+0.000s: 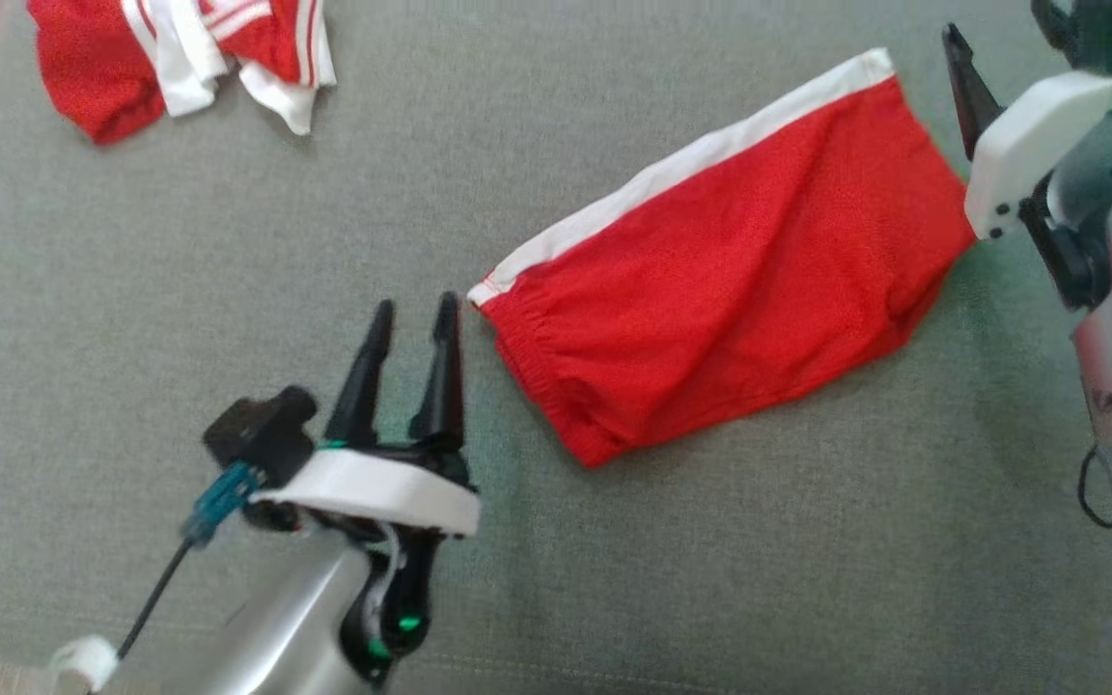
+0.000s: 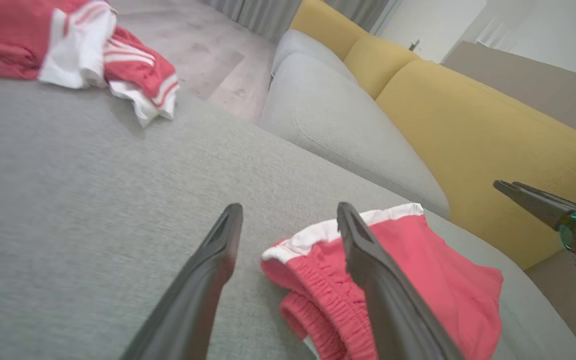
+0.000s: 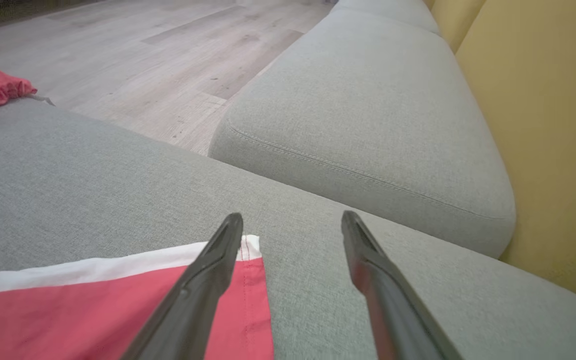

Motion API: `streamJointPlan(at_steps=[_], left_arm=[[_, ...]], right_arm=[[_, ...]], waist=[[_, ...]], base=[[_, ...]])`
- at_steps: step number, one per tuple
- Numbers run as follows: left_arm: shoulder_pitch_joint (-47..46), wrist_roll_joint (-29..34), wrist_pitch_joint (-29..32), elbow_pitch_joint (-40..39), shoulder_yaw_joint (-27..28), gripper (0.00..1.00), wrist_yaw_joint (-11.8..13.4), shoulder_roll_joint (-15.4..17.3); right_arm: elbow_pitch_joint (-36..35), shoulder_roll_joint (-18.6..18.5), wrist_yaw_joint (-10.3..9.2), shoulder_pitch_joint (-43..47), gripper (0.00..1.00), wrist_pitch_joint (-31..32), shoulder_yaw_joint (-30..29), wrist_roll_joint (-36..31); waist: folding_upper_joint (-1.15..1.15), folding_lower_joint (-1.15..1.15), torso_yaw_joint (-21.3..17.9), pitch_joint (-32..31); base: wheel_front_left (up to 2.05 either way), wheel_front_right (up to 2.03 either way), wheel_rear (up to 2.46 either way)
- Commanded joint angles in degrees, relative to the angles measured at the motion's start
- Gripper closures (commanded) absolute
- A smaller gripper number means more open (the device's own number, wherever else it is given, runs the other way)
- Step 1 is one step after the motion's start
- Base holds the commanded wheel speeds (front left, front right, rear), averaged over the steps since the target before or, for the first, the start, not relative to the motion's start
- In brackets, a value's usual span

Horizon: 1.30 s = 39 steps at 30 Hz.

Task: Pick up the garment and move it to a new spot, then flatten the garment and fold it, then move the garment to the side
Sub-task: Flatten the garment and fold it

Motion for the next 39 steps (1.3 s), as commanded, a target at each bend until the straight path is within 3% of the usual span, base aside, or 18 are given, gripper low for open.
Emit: streamJointPlan(at_steps=[1, 6, 13, 22, 23, 24, 28, 39], left_arm=[[0.06, 0.76, -0.92, -2.63, 2.83, 0.00, 0.69, 1.75], [4.00, 3.35, -1.56, -8.68, 4.68, 0.00, 3.58, 6.26], [8.50, 5.19, -1.60, -15.25, 6.34, 0.00, 6.44, 10.88], [10.64, 5.48, -1.80, -17.99, 6.25, 0.00, 7.73, 10.56], [10.57, 5.50, -1.82, -18.03, 6.19, 0.00, 7.72, 10.40], [10.46, 5.50, -1.83, -18.07, 6.15, 0.00, 7.71, 10.26], [9.80, 5.61, -1.82, -18.37, 6.14, 0.00, 7.60, 10.13], [9.14, 5.62, -0.98, -18.05, 5.47, 0.00, 6.91, 10.71]], right_arm=[[-1.23, 0.35, 0.42, 0.92, 0.00, -0.66, 0.04, 0.86], [1.24, -1.14, 0.42, 5.40, 0.00, 0.45, -1.96, 4.16], [3.02, -2.61, 0.42, 9.99, 0.00, 3.29, -3.53, 8.15], [4.91, -2.36, 0.42, 12.38, 0.00, 8.47, -5.01, 11.10], [4.87, -2.09, 0.42, 12.52, 0.21, 9.10, -4.82, 11.56], [4.74, -1.78, 0.42, 12.66, 0.50, 9.64, -4.66, 12.04], [3.98, -0.88, 0.42, 13.03, 1.00, 10.37, -3.57, 13.60], [2.83, 1.58, 0.42, 13.64, 1.00, 4.45, -6.76, 13.12]], waist=[[0.00, 0.01, -0.29, -2.49], [0.00, 0.01, 1.32, -5.27], [0.00, 0.01, 4.26, -3.85], [0.00, 0.01, 5.90, -1.77], [0.00, 0.01, 5.86, -1.74], [0.00, 0.01, 5.79, -1.77], [0.00, 0.01, 4.97, -2.40], [0.00, 0.01, -0.56, -6.07]], base=[[0.00, 0.00, 0.00], [0.00, 0.00, 0.00], [0.00, 0.00, 0.00], [0.00, 0.00, 0.00], [0.00, 0.00, 0.00], [0.00, 0.00, 0.00], [0.00, 0.00, 0.00], [0.00, 0.00, 0.00]])
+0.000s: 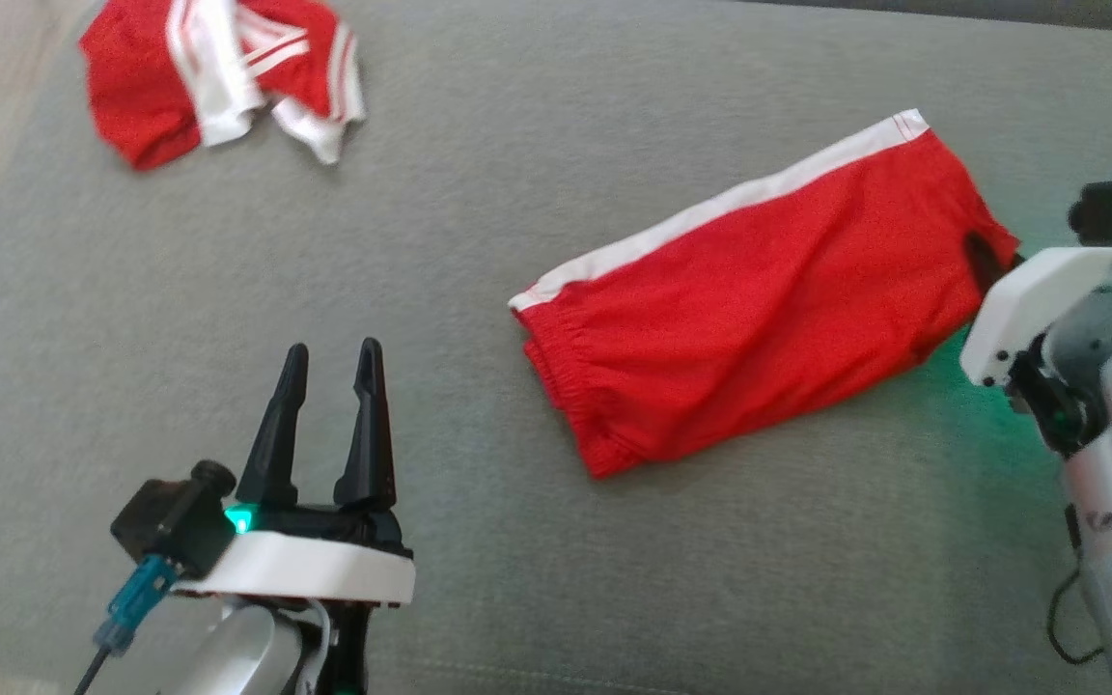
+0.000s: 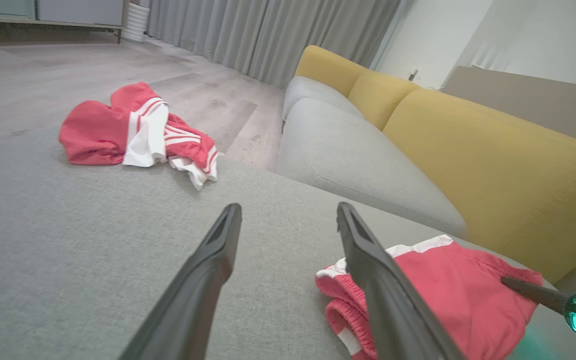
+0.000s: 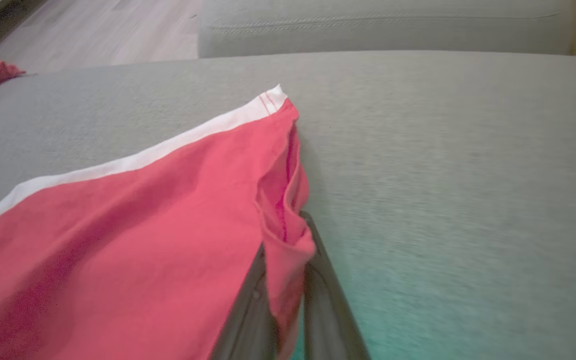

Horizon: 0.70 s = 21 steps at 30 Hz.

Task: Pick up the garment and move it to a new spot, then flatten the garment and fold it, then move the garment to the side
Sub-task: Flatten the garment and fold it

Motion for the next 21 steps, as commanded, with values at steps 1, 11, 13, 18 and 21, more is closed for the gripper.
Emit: streamJointPlan(at_steps=[1, 11, 13, 18, 21], left_arm=[[-1.87, 0.48, -0.13, -1.48, 2.15, 0.00, -0.21, 1.37], [-0.28, 0.15, 0.43, -1.79, 2.07, 0.00, -0.18, 2.66], [-0.49, 0.43, 0.53, -1.86, 1.90, 0.00, -0.15, 2.81], [-1.14, 1.09, 0.97, -1.41, 1.01, 0.00, -0.24, 2.83], [-1.13, 1.34, 1.02, -0.90, 0.74, 0.00, -0.11, 2.86]], right_arm=[[-2.42, -0.22, 0.42, 1.27, 1.00, -1.19, -0.49, -0.43], [-15.99, 4.41, 0.42, 13.56, 1.00, -1.77, -8.02, -3.55], [-18.59, 5.87, 0.42, 15.49, 1.00, -1.58, -9.55, -4.00], [-22.27, 8.14, 0.42, 18.73, 1.00, -0.79, -12.05, -5.31], [-23.74, 8.82, 0.42, 19.27, 1.00, -0.45, -12.49, -5.86]], waist=[[0.00, 0.00, -2.47, -1.67], [0.00, 0.00, -11.70, -2.27], [0.00, 0.00, -12.36, -1.97], [0.00, 0.00, -12.37, -2.02], [0.00, 0.00, -11.36, -2.85]], base=[[0.00, 0.00, 0.00], [0.00, 0.00, 0.00], [0.00, 0.00, 0.00], [0.00, 0.00, 0.00], [0.00, 0.00, 0.00]])
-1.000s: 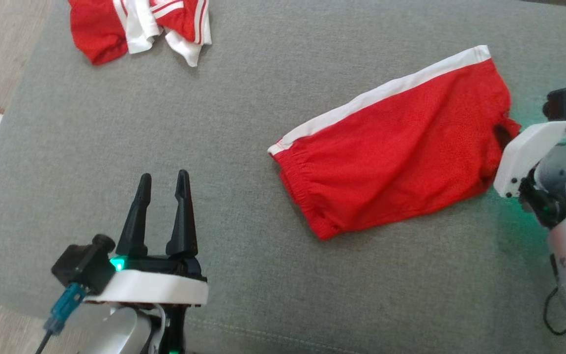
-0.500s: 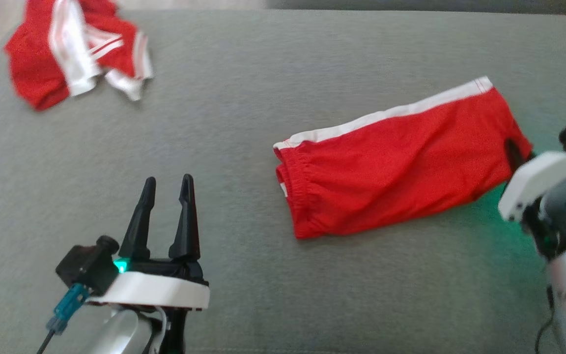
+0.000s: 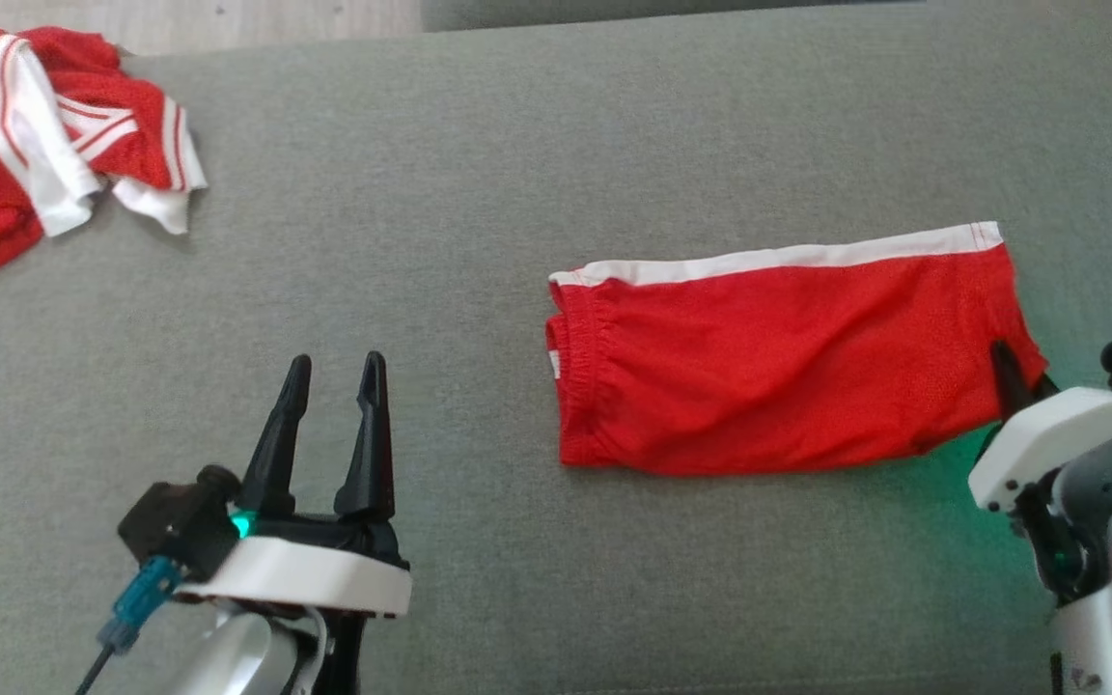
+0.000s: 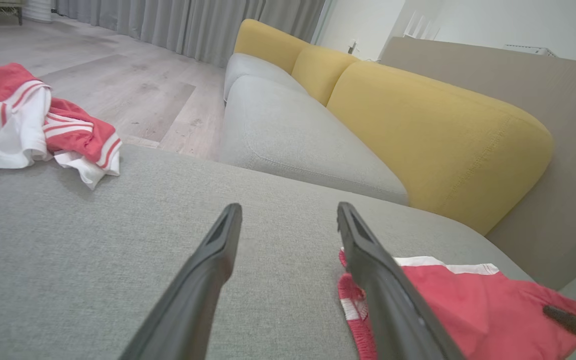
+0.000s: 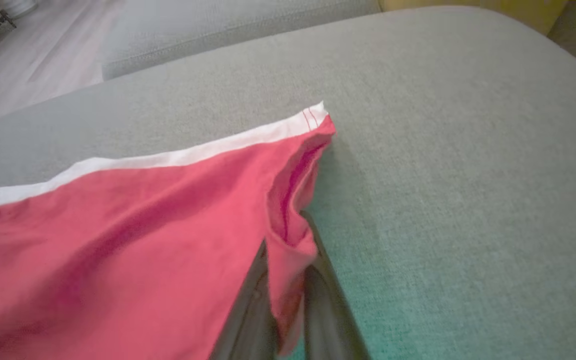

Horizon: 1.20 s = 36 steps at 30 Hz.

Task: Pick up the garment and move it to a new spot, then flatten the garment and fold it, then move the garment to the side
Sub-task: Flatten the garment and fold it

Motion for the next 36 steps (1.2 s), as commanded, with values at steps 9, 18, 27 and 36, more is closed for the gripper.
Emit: streamJointPlan(at_steps=[9, 18, 27, 36], left_arm=[[0.66, 0.30, -0.67, 0.07, 1.56, 0.00, 0.19, 0.92], [2.01, -0.24, -1.39, 0.09, 2.08, 0.00, -0.02, 0.39], [2.95, -0.36, -2.04, 1.06, 2.69, 0.00, -0.82, -0.10], [3.39, -0.05, -1.80, 0.57, 2.58, 0.00, -0.32, 0.19]], right_arm=[[-7.10, 0.99, 0.42, -6.07, 1.00, 1.38, 8.53, -1.70], [-7.33, -0.28, 0.42, -8.31, 1.00, 6.41, 23.52, -0.67], [-5.93, -5.49, 0.42, -3.40, 1.00, 9.04, 31.87, 1.49], [-6.62, -4.26, 0.42, -2.82, 0.68, 6.88, 35.09, 2.41]], waist=[[0.00, 0.00, 5.94, -4.43], [0.00, 0.00, 11.53, -4.81], [0.00, 0.00, 13.87, -4.77], [0.00, 0.00, 11.34, -5.58]], base=[[0.00, 0.00, 0.00], [0.00, 0.00, 0.00], [0.00, 0.00, 0.00], [0.00, 0.00, 0.00]])
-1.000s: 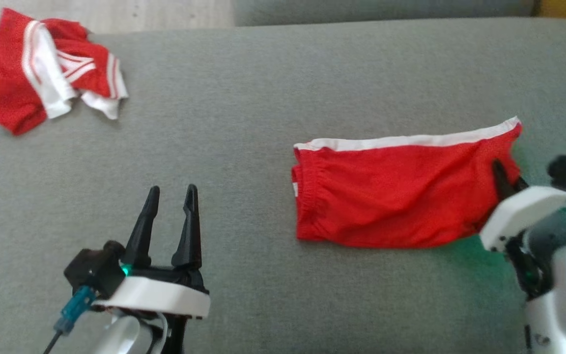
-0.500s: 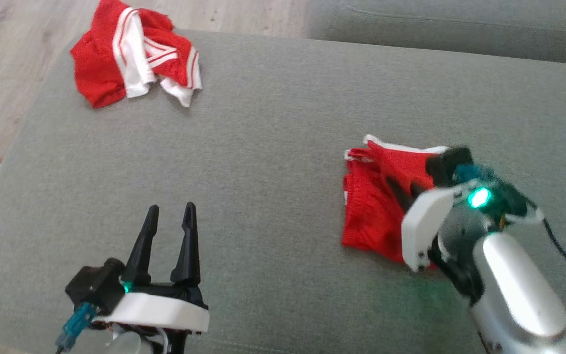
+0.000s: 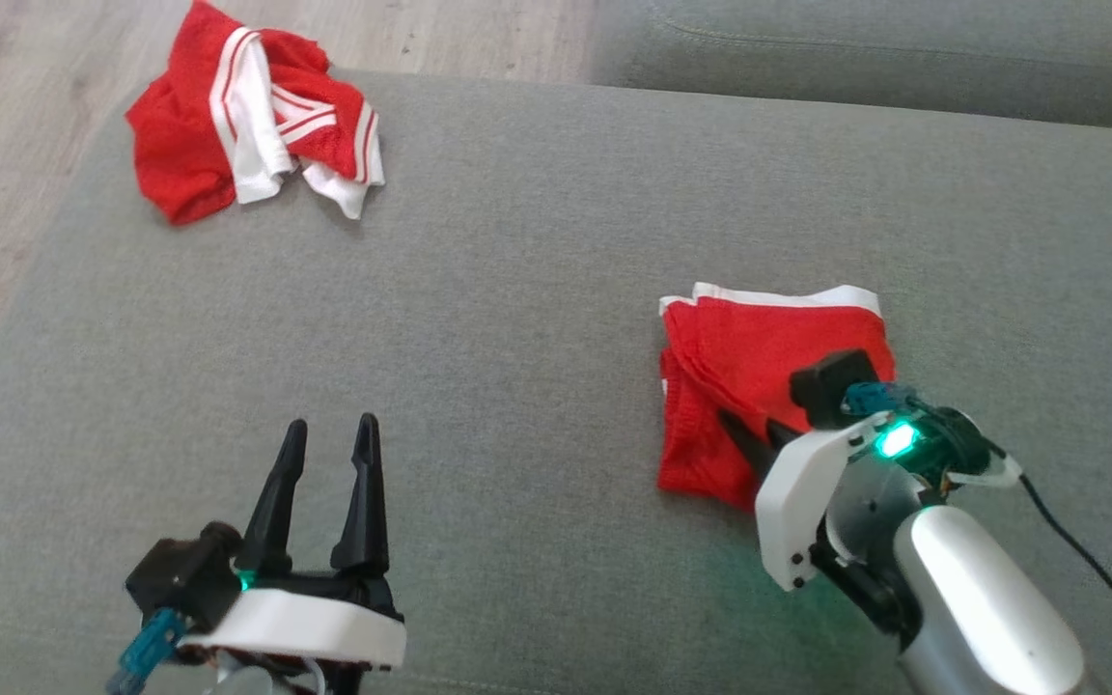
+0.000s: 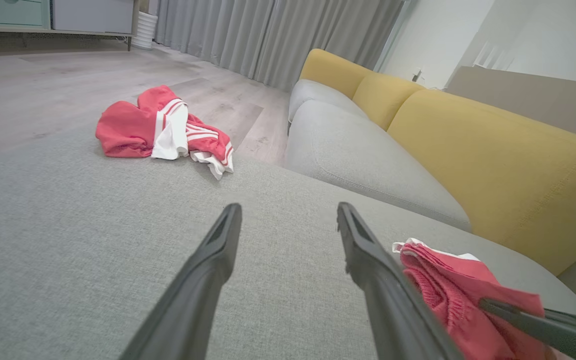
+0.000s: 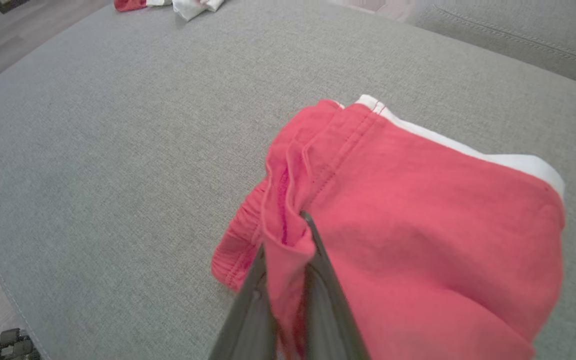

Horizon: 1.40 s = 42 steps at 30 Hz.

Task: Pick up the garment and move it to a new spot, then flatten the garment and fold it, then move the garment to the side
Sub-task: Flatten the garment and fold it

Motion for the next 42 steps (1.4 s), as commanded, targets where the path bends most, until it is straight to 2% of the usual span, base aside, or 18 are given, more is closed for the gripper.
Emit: streamJointPlan(at_steps=[1, 2, 5, 9, 17, 20, 25, 26, 27, 30, 35, 42], left_arm=[[-1.80, 0.12, -0.39, -1.75, 1.90, 0.00, 0.11, 0.71], [-1.81, 0.13, -0.30, -1.72, 1.82, 0.00, 0.13, 0.73], [-1.67, 0.18, -0.08, -1.66, 1.70, 0.00, 0.36, 0.87], [-1.44, 0.23, 0.23, -1.75, 1.35, 0.00, 0.69, 0.83], [-0.58, 0.18, 0.23, -1.55, -0.13, 0.00, 0.90, -0.49], [-0.57, 0.26, 0.28, -1.50, -0.51, 0.00, 0.82, -0.60], [-0.91, 0.43, 0.42, -1.61, -0.70, 0.00, 0.81, -0.48], [-1.02, 0.43, 0.42, -1.61, -0.67, 0.00, 0.80, -0.44], [-1.12, 0.44, 0.42, -1.63, -0.65, 0.00, 0.79, -0.42], [-1.53, 0.57, 0.49, -1.60, -0.77, 0.00, 0.75, -0.45], [-2.05, 0.67, 0.55, -1.47, -0.78, 0.00, 0.85, -0.52], [-2.01, 0.49, 0.46, -1.27, -0.59, 0.00, 0.97, -0.41]], right_arm=[[-2.18, 0.84, 0.42, -0.99, 0.38, -1.19, 1.36, 0.37], [-2.14, 1.17, 0.42, -0.80, 0.00, -1.71, 1.66, 0.65], [-2.51, 1.79, 0.42, -0.33, 0.00, -3.30, 2.77, 1.96], [-4.68, 1.98, 0.42, -0.27, 0.00, -7.38, 0.67, 3.56], [-6.94, -1.40, 0.42, -0.27, 0.00, -13.69, -10.43, -0.25], [-5.55, -2.65, 0.42, 0.21, 0.00, -14.89, -11.14, -2.61], [-2.64, -2.14, 0.42, 0.82, 0.00, -16.31, -10.45, -3.03], [-1.75, -2.23, 0.42, 0.72, 0.13, -16.84, -9.76, -3.34], [-0.70, -2.45, 0.42, 0.54, 0.49, -17.40, -8.77, -3.81], [3.47, -2.58, 0.42, 0.04, 1.00, -18.71, -5.44, -4.05], [9.01, -1.64, 0.42, -1.45, 1.00, -21.09, 0.52, -2.74], [12.77, -1.59, 0.42, -3.23, 1.00, -22.12, 9.49, -0.30]], waist=[[0.00, 0.00, -0.79, -0.21], [0.00, 0.00, -1.07, -0.33], [0.00, 0.00, -1.93, -0.92], [0.00, 0.00, -2.64, -1.82], [0.00, 0.00, -2.82, -2.95], [0.00, 0.00, -2.71, -2.74], [0.00, 0.00, -2.30, -2.07], [0.00, 0.00, -2.20, -1.86], [0.00, 0.00, -2.08, -1.61], [0.00, 0.00, -1.48, -0.91], [0.00, 0.00, -0.30, -0.36], [0.00, 0.00, 0.97, -0.93]], base=[[0.00, 0.00, 0.00], [0.00, 0.00, 0.00], [0.00, 0.00, 0.00], [0.00, 0.00, 0.00], [0.00, 0.00, 0.00], [0.00, 0.00, 0.00], [0.00, 0.00, 0.00], [0.00, 0.00, 0.00], [0.00, 0.00, 0.00], [0.00, 0.00, 0.00], [0.00, 0.00, 0.00], [0.00, 0.00, 0.00]])
